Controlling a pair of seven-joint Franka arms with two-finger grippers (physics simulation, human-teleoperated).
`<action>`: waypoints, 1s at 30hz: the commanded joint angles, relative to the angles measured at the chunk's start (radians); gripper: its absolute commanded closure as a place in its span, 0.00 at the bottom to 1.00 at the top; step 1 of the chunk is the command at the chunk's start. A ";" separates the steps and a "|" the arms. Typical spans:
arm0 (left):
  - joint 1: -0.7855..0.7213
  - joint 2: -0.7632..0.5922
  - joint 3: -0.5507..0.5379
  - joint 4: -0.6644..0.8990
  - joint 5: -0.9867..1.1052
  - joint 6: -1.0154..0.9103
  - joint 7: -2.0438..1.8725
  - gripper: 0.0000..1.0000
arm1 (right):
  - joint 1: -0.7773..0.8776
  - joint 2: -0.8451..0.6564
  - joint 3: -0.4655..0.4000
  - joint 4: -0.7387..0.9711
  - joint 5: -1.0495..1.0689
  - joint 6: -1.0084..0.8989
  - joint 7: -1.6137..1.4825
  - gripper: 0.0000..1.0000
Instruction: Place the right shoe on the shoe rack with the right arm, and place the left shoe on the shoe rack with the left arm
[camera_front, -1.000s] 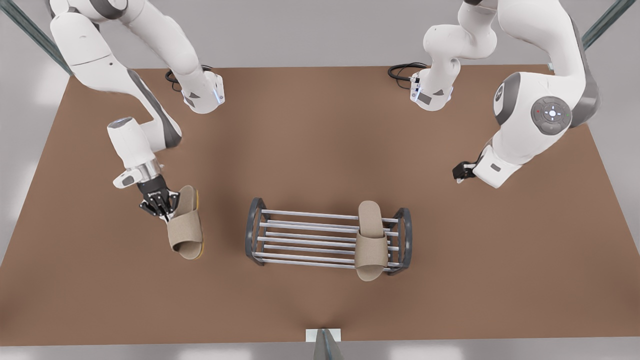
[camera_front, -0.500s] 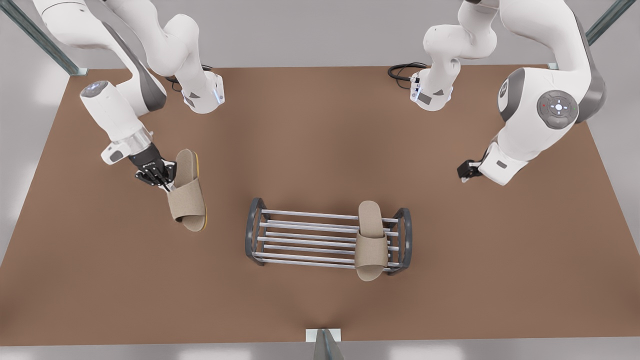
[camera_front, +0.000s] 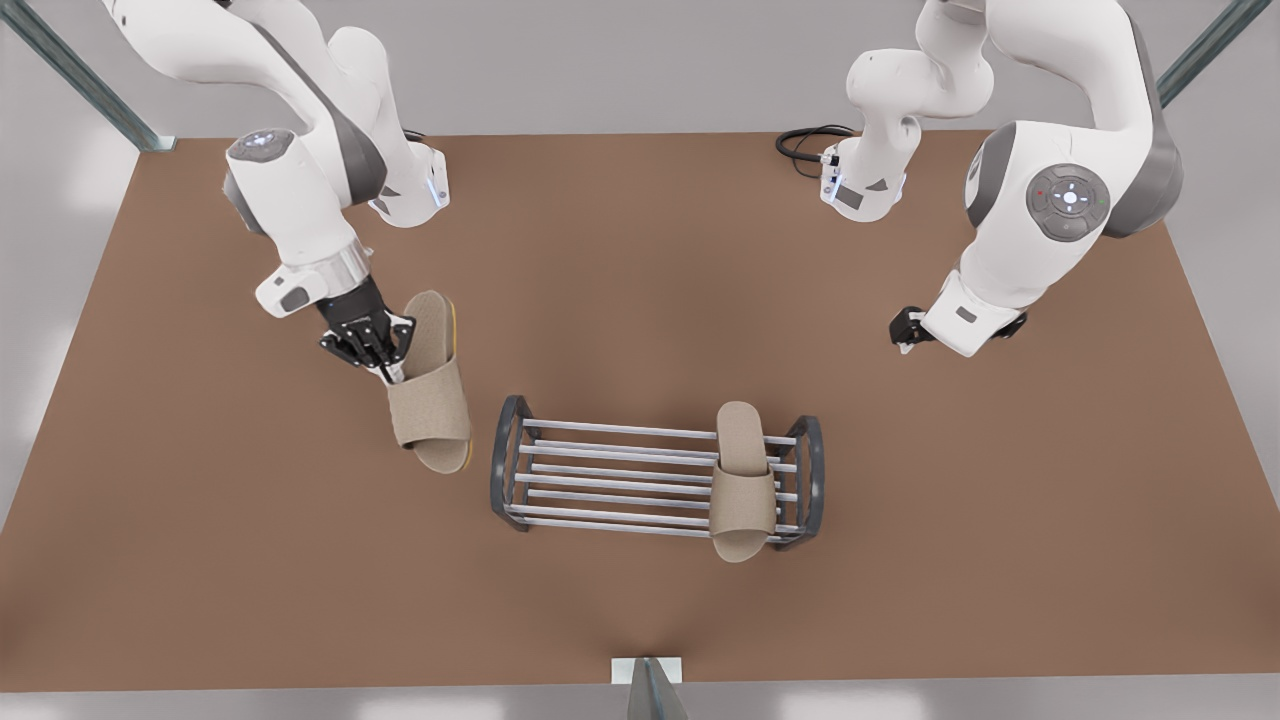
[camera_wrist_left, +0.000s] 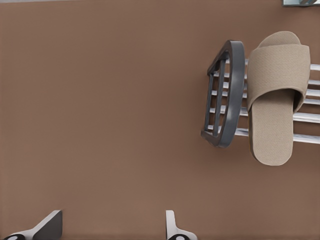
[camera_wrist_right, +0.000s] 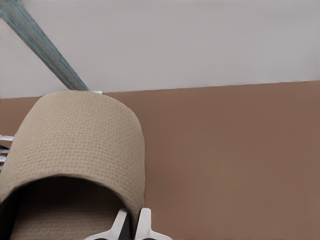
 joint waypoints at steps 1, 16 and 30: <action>0.002 -0.001 -0.001 0.000 0.002 -0.005 -0.027 0.00 | 0.112 -0.017 -0.084 0.052 -0.006 -0.036 0.349 0.79; 0.002 -0.003 -0.001 0.000 0.003 -0.016 -0.035 0.00 | 1.020 -0.043 -0.765 0.421 -0.038 -0.144 0.548 0.79; 0.006 0.005 0.002 -0.001 0.003 -0.007 -0.036 0.00 | 1.549 0.067 -1.251 0.575 -0.137 -0.126 0.687 0.79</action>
